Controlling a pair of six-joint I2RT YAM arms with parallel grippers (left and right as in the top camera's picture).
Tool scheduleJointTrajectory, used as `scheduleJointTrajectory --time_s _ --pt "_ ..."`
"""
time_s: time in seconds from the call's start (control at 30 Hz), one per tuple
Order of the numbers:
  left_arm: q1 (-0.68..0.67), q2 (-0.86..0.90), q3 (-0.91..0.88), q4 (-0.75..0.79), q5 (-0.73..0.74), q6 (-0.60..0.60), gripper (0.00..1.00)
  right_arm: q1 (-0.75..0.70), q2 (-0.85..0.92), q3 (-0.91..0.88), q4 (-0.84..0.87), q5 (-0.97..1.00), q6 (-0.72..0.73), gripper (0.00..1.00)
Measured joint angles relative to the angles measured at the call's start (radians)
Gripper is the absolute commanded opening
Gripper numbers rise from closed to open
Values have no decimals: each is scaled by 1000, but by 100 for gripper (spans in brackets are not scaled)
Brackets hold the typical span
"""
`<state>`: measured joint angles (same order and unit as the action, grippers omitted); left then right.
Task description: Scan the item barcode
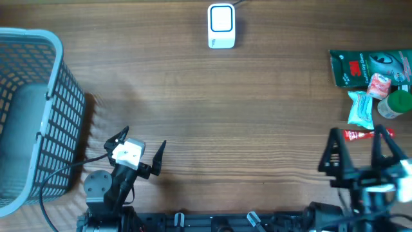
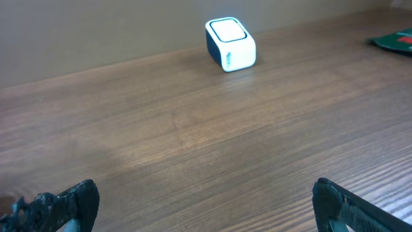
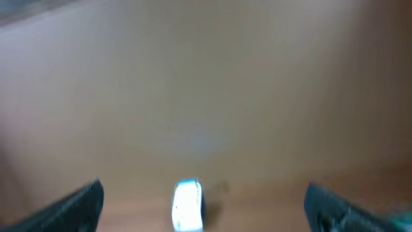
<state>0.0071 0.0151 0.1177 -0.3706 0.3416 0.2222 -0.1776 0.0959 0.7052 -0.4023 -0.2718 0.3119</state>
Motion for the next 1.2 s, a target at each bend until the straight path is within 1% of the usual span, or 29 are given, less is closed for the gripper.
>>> scheduleJointTrajectory --time_s 0.03,0.07,0.1,0.23,0.33,0.4,0.47,0.53,0.63,1.13,1.2 --pt "0 0 0 2 1 0 100 16 -46 -107 89 -13 -3 100" --pt "0 0 -1 1 1 0 100 37 -68 -226 163 -16 -5 100" --pt "0 0 -1 1 1 0 100 51 -69 -307 238 -14 -7 100" --pt "0 0 -1 0 1 0 100 79 -75 -528 451 -3 -80 100" --pt "0 0 -1 1 1 0 100 79 -77 -632 500 3 -102 100" --pt "0 0 -1 1 1 0 100 79 -77 -694 497 4 -109 100" --pt "0 0 -1 1 1 0 100 79 -78 -699 433 34 -113 100" --pt "0 0 -1 1 1 0 100 86 -79 -699 413 49 -113 100" --pt "0 0 -1 1 1 0 100 111 -79 -699 414 71 -113 100" --pt "0 0 -1 1 -4 5 100 111 -79 -699 414 74 -113 100" --pt "0 0 -4 30 -11 -3 100 111 -79 -699 414 74 -113 100"
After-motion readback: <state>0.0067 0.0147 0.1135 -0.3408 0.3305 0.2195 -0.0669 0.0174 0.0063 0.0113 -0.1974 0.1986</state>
